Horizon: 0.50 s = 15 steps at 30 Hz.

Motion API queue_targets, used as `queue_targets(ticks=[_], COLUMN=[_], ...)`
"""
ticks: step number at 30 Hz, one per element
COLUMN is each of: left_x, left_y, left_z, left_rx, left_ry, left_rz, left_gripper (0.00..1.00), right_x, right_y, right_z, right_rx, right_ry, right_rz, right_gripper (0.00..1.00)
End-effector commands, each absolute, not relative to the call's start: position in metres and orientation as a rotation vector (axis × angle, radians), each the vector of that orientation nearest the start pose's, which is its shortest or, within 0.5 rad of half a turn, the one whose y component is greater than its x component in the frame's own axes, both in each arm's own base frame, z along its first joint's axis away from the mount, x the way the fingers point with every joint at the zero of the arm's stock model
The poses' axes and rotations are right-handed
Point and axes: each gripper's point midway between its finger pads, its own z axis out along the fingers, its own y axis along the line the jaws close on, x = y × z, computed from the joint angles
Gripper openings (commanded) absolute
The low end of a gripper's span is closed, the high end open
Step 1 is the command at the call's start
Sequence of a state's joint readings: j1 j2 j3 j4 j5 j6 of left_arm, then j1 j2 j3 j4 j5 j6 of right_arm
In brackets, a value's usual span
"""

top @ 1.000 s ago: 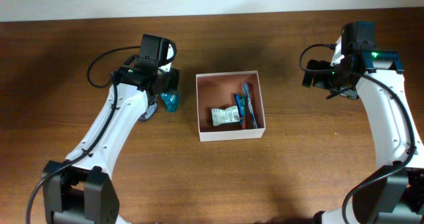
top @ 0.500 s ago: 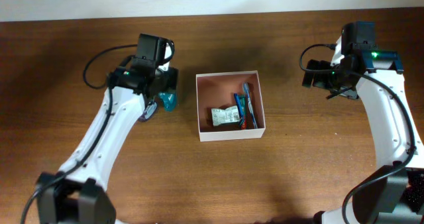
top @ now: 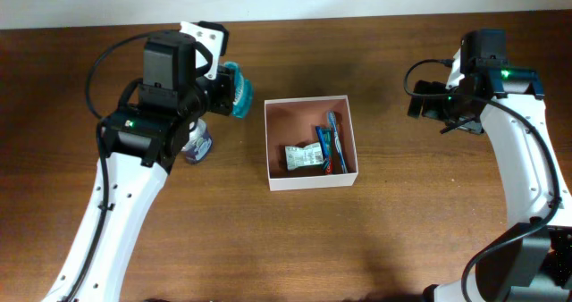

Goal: Pack container
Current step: 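Lift the Listerine bottle and carry it right over the box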

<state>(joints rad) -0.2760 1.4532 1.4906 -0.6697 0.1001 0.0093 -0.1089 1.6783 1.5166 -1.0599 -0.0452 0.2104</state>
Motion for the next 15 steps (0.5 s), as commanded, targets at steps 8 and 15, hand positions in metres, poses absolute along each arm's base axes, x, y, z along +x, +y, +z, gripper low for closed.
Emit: queue_targets(ticks=[8, 15], left_x=[0.398, 0.399], left_y=[-0.183, -0.204], left_z=[0.313, 0.288], left_rx=[0.897, 1.096], left_ry=[1.948, 1.883], left_rz=[-0.365, -0.429], left_gripper=[0.15, 0.14], right_x=[0.384, 0.384], right_y=[-0.037, -0.037], right_z=[0.169, 0.169], right_rx=[0.445, 0.445], right_ry=[2.745, 2.745], right_rz=[0.077, 0.077], right_gripper=[0.98, 0.99])
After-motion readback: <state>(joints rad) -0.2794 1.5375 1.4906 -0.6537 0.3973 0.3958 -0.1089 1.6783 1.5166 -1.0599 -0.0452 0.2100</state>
